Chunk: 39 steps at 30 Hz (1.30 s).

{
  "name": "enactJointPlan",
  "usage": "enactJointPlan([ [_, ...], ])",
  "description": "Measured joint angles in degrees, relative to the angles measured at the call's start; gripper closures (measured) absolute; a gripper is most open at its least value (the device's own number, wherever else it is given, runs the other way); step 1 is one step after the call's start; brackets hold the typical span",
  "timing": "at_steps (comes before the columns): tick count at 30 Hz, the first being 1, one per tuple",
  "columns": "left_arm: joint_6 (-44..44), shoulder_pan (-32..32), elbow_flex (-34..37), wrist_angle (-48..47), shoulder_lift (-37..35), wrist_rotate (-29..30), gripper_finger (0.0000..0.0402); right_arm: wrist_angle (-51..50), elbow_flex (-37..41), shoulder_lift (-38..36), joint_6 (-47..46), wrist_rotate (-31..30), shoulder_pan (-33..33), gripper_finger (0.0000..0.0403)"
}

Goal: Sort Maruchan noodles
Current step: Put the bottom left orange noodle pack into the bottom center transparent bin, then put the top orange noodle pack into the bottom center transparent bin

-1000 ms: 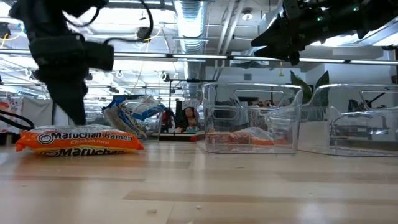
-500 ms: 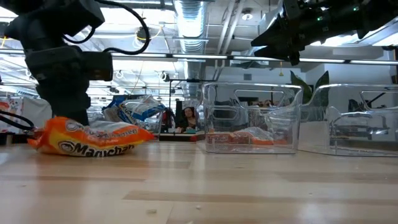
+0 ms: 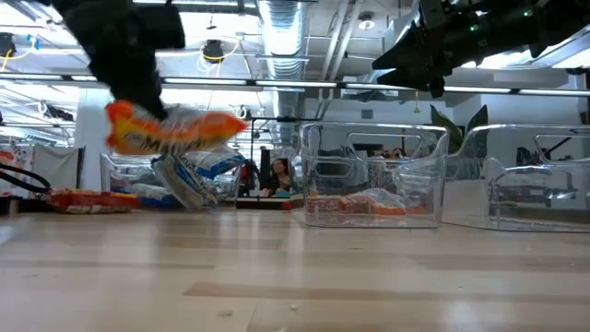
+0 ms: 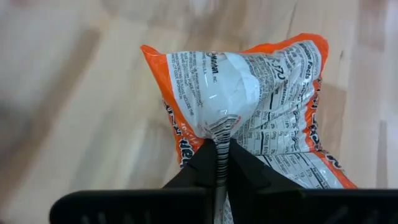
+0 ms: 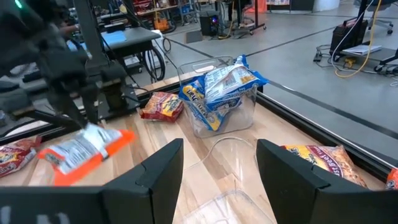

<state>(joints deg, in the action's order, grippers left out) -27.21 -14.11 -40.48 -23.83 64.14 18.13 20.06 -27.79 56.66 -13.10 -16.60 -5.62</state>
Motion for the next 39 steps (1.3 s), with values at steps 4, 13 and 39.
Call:
enactJointPlan([
  [4,7.38,1.15,-3.15,5.58,-0.14,4.3,0.0401,0.15,0.0,0.02,-0.04,0.0,-0.05,0.0177],
  [13,23.83,13.05,-3.68,29.0,8.51,-2.32,0.0401,0.15,0.0,0.02,-0.11,0.0,-0.05,0.0177],
  [39,34.57,21.64,-16.85,44.58,27.73,-14.38,0.02,0.11,0.0,0.02,0.02,0.0,-0.09,0.0177],
])
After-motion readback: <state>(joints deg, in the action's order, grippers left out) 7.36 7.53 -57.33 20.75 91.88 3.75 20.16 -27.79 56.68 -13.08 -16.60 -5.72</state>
